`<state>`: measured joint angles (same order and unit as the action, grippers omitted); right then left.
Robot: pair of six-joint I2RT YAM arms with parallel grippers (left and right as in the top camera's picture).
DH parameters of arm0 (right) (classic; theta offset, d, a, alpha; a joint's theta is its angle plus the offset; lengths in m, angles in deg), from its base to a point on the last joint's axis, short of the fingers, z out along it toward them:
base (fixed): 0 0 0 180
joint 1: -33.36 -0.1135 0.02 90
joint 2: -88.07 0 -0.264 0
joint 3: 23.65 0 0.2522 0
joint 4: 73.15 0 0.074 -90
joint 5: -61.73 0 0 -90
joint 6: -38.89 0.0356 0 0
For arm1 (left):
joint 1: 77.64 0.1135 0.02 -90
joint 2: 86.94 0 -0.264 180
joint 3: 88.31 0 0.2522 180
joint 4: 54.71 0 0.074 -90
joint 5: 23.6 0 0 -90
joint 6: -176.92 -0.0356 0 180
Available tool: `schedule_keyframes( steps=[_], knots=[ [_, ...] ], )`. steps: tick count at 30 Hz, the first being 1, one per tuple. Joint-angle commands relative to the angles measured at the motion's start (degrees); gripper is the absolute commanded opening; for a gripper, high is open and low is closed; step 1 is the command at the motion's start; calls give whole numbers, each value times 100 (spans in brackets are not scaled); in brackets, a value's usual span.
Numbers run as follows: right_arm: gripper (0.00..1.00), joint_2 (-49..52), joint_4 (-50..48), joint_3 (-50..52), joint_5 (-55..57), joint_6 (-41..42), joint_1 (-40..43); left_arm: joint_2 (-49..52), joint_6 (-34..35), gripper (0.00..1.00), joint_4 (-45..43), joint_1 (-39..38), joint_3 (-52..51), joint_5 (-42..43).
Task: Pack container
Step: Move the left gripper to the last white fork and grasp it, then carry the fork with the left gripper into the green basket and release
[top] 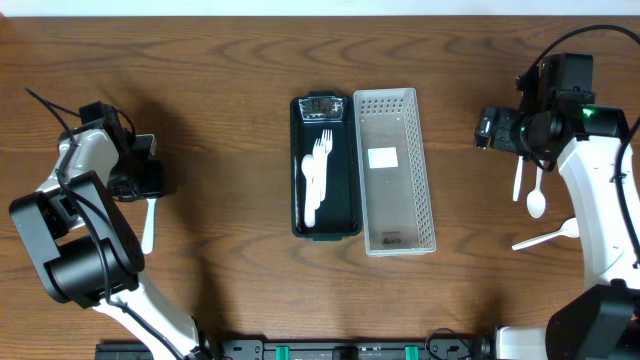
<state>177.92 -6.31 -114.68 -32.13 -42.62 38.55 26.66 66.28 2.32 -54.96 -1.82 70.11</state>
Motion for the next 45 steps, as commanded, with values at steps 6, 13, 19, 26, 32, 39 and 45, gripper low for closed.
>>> schedule_keyframes(
  steps=[6,13,19,26,32,39,45],
  knots=[
    [96,26,2,-31,63,-85,4,144,581,22,476,-232,428,-114],
    [96,26,-20,-31,63,-87,4,-334,992,20,1773,-1215,1910,-133],
    [97,26,-22,-31,63,-87,4,-577,1757,21,2717,-2398,3202,-120],
    [97,26,4,-31,63,-85,4,-566,3084,21,2785,-3744,3532,586],
    [97,26,9,-31,63,-87,4,-501,3508,21,2417,-4518,3447,595],
    [97,26,57,-31,63,-87,4,-118,3650,21,2031,-4778,3421,592],
    [97,26,70,-31,63,-87,4,570,3705,21,1869,-4800,3421,597]
  ],
)
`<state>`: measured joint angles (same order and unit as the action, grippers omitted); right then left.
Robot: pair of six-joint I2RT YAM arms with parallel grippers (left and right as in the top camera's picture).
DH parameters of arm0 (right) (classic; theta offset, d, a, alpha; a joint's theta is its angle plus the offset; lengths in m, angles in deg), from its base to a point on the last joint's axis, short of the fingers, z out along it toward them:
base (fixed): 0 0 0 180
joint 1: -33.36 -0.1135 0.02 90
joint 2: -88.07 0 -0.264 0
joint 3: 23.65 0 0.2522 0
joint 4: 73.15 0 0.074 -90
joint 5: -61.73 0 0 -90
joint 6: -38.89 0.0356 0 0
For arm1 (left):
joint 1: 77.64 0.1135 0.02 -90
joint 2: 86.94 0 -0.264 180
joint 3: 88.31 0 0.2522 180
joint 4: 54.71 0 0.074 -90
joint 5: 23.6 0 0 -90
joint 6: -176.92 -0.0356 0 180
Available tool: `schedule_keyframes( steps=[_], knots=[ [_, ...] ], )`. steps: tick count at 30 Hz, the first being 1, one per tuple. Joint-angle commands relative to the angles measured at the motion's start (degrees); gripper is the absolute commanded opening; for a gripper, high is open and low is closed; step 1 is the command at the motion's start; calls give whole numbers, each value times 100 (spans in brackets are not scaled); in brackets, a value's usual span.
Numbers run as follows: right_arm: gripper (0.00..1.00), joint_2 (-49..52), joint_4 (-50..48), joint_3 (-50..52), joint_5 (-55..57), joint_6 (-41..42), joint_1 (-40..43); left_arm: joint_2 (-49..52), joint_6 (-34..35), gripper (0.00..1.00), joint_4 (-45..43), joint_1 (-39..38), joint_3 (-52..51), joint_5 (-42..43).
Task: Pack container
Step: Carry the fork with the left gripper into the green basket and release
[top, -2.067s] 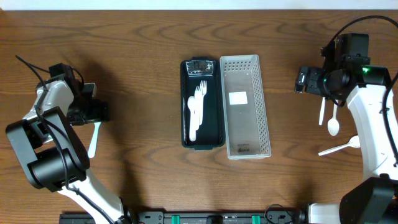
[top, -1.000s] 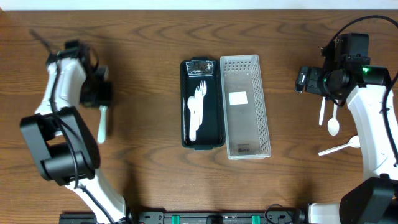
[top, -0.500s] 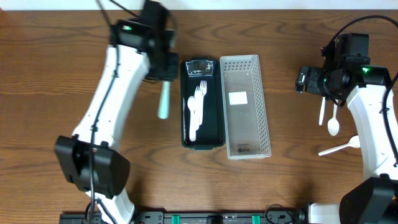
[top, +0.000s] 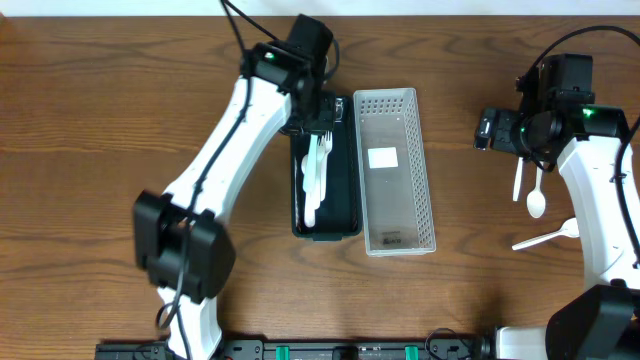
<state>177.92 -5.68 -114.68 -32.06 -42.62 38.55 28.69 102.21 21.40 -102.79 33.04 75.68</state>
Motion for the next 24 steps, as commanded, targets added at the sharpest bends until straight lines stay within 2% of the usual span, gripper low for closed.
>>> schedule_keyframes(
  steps=[1,6,9,11,18,20,24],
  knots=[
    [97,26,7,-31,57,-85,4,479,109,21,-68,-24,-66,39],
    [98,26,9,-31,57,-87,4,855,22,22,-210,-33,-66,28],
    [99,26,11,-31,55,-87,4,911,-33,39,-286,-33,-66,-9],
    [99,26,7,-31,50,-85,4,909,-155,56,-341,-33,-63,-7],
    [99,26,-85,-31,-28,-151,4,699,-1016,91,-343,-33,114,-7],
    [99,26,-118,-52,37,-315,4,487,-1213,98,-323,-33,223,-9],
    [99,26,129,-501,197,-262,4,-162,-1296,98,-289,24,282,-490]
  ],
)
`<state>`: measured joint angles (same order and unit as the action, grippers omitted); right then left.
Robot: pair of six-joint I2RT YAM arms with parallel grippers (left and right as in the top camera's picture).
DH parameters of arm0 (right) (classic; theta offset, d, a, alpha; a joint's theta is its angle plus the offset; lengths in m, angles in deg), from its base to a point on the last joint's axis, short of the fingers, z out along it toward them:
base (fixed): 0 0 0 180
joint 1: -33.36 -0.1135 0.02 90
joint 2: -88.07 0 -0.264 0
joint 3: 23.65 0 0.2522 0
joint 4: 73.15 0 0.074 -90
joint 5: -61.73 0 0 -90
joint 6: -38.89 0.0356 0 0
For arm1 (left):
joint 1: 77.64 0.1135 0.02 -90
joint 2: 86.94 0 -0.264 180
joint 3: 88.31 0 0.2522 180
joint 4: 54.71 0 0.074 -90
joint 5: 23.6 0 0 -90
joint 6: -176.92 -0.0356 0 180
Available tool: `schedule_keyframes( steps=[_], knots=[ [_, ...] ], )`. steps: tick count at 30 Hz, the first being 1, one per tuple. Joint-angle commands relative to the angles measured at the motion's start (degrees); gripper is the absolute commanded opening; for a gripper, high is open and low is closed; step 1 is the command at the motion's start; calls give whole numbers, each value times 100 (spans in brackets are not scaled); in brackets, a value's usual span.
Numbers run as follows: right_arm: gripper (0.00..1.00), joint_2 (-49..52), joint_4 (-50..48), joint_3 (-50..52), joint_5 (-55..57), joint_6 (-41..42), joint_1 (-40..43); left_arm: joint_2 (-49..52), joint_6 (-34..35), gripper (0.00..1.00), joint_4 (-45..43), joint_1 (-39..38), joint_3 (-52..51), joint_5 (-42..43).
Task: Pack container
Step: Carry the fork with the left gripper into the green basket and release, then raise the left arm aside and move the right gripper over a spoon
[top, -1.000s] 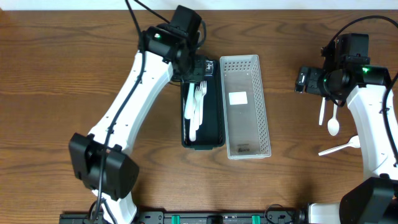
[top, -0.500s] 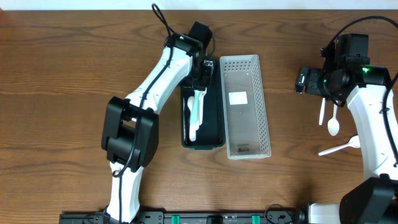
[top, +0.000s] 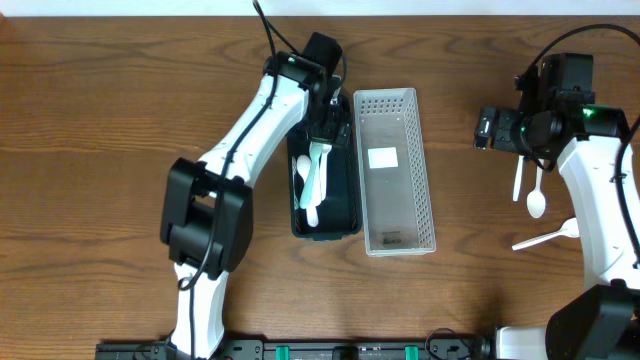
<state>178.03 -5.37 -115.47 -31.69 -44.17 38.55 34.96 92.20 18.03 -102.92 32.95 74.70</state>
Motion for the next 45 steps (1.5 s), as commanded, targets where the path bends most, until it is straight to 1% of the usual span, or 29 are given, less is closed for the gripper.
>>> schedule_keyframes(
  steps=[1,4,7,10,13,15,20,23,29,35,45],
  knots=[
    [99,15,264,-675,286,-20,4,-986,-293,98,74,87,291,-636],
    [99,15,796,-1497,590,166,4,-1488,-291,98,188,372,291,-1054],
    [99,17,1043,-2035,640,450,4,-1851,-289,98,273,894,289,-1073],
    [99,44,1051,-2120,647,533,22,-1980,-219,98,328,1519,289,-1067],
    [99,332,1189,-2118,649,518,96,-1934,-160,98,354,2135,273,-986],
    [99,671,1305,-2118,664,387,151,-1886,-162,98,326,2474,227,-986],
    [99,1587,1231,-2116,667,238,234,-1792,-164,98,308,2973,105,-986],
    [99,2092,1054,-2116,664,240,299,-1753,-186,98,308,3134,-22,-986],
    [99,2686,890,-2116,664,164,538,-1740,-192,98,330,3235,-221,-986],
    [99,3042,892,-2031,664,17,813,-1731,-227,98,326,3233,-232,-986],
    [99,3464,623,-1978,662,-81,868,-1731,-225,98,328,3233,-232,-986]
  ],
)
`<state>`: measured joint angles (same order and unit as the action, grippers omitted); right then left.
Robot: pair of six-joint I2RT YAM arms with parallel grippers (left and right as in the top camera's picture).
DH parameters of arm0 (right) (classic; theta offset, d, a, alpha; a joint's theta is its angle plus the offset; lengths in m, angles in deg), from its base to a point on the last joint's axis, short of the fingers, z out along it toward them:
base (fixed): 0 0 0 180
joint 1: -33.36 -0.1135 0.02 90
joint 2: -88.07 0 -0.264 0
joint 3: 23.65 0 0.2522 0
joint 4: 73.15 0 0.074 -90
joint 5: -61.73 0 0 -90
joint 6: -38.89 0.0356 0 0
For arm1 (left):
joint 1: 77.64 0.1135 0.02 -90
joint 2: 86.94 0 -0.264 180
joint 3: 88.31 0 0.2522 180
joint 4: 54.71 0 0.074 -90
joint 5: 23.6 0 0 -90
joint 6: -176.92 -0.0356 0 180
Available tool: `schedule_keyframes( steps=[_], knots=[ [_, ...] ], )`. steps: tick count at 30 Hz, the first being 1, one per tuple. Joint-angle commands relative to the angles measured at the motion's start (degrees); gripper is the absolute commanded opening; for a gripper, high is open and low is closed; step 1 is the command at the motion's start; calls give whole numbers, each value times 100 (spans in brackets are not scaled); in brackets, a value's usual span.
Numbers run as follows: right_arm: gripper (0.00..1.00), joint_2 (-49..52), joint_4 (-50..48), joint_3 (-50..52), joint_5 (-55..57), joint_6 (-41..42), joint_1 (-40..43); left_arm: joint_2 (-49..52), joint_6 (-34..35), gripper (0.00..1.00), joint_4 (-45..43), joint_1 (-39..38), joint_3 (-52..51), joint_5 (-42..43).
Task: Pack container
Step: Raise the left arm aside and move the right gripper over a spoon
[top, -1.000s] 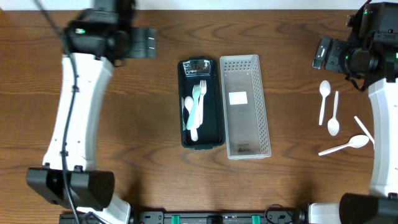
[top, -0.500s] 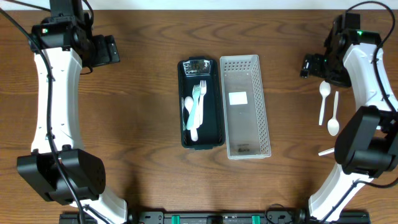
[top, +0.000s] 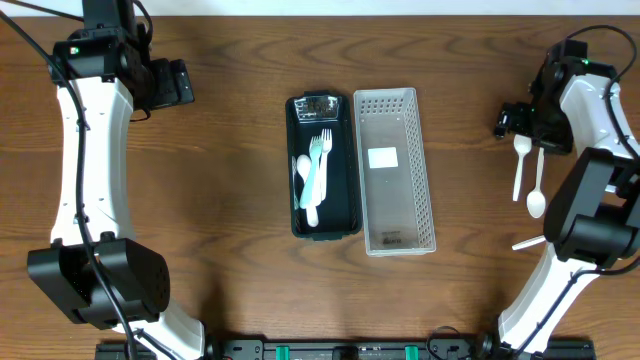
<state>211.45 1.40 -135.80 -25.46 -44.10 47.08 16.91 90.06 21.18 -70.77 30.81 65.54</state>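
Note:
The black container [top: 343, 190] sits mid-table and holds a white spoon [top: 303, 170], white cutlery beneath, and a pale green fork [top: 321, 160] lying on top. My left gripper [top: 178, 84] is far off at the upper left, open and holding nothing. At the right edge of the table my right gripper [top: 512, 121] hovers just over the top end of a white utensil [top: 519, 165] and looks open. A white spoon [top: 537, 192] and a white fork [top: 546, 238] lie loose beside it.
A white perforated basket [top: 425, 170] with a white label inside stands against the container's right side. The right arm's lower links rise along the right edge of the table.
My left gripper has gone from over the black container to the upper left corner, and the pale green fork lies in the container. My right gripper has shifted right, over the loose white utensils.
At first my left gripper was at the left edge of the table by a pale utensil. Then it was over the container's top end, then lower in it with the utensil. Now the utensil rests in the container, and the left arm is away.

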Motion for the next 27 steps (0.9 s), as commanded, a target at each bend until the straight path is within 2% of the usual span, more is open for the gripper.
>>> schedule_keyframes(
  steps=[1,21,23,27],
  knots=[
    [99,149,-72,61,39,-87,15,74,-11,98,13,17,-17,-70],
    [99,966,-103,70,-374,-352,15,74,-11,98,9,17,-17,-70],
    [96,1032,-94,70,-437,-393,15,74,-11,98,9,17,-17,-72],
    [82,1084,-48,70,-461,-387,13,74,-11,98,9,17,-17,-70]
  ],
)
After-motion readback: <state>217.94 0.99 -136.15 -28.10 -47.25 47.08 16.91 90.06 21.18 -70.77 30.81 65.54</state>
